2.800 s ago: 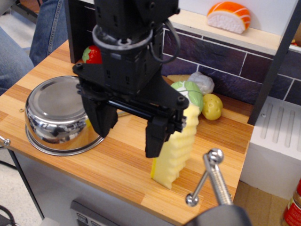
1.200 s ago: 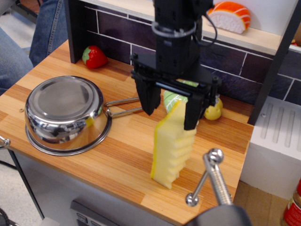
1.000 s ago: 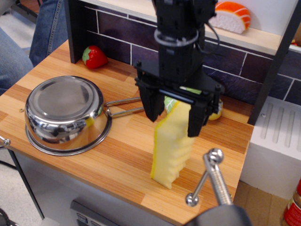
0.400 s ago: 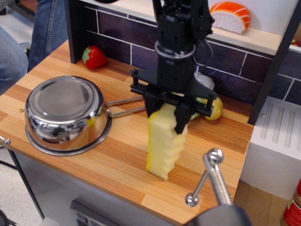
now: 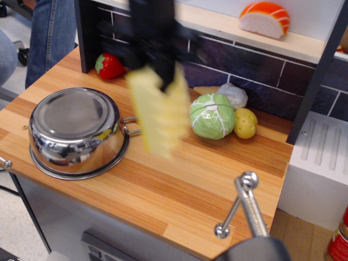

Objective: Wipe pot with sponge

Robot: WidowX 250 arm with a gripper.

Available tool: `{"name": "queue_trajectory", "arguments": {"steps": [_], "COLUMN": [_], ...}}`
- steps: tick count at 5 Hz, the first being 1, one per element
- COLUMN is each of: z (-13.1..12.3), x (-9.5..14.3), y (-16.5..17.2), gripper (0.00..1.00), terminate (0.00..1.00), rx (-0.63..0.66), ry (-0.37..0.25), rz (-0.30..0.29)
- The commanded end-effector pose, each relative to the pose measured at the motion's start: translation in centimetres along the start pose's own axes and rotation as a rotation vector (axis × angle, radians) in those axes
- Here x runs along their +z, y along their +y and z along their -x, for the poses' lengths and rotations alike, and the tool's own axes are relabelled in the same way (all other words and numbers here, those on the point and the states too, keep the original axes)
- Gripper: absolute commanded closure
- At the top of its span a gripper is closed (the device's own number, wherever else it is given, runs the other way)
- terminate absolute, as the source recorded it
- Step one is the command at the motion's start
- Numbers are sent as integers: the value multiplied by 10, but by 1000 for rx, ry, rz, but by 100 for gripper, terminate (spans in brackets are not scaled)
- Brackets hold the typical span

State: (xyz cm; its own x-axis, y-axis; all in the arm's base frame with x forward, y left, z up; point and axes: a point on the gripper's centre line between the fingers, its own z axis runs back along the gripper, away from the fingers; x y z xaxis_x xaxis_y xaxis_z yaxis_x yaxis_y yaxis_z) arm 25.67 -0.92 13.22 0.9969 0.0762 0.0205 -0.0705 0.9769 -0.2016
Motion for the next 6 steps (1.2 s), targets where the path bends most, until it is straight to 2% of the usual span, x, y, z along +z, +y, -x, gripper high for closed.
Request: {"name": "queue_trajectory", "arguments": {"steps": [1,2,3,4,5,6], "z": [4,5,3,8,11,14], "x": [25,20,15,1,3,14], "y": [61,84,90,98,103,118], "gripper": [100,100,100,100,100,100], "terminate": [0,0,0,0,0,0], "rx": [3,91,117,155,153,148], "ry": [-104,-102,-112,-79,-164,-249], "rz": [-17,-52,-88,-126,-176,-255]}}
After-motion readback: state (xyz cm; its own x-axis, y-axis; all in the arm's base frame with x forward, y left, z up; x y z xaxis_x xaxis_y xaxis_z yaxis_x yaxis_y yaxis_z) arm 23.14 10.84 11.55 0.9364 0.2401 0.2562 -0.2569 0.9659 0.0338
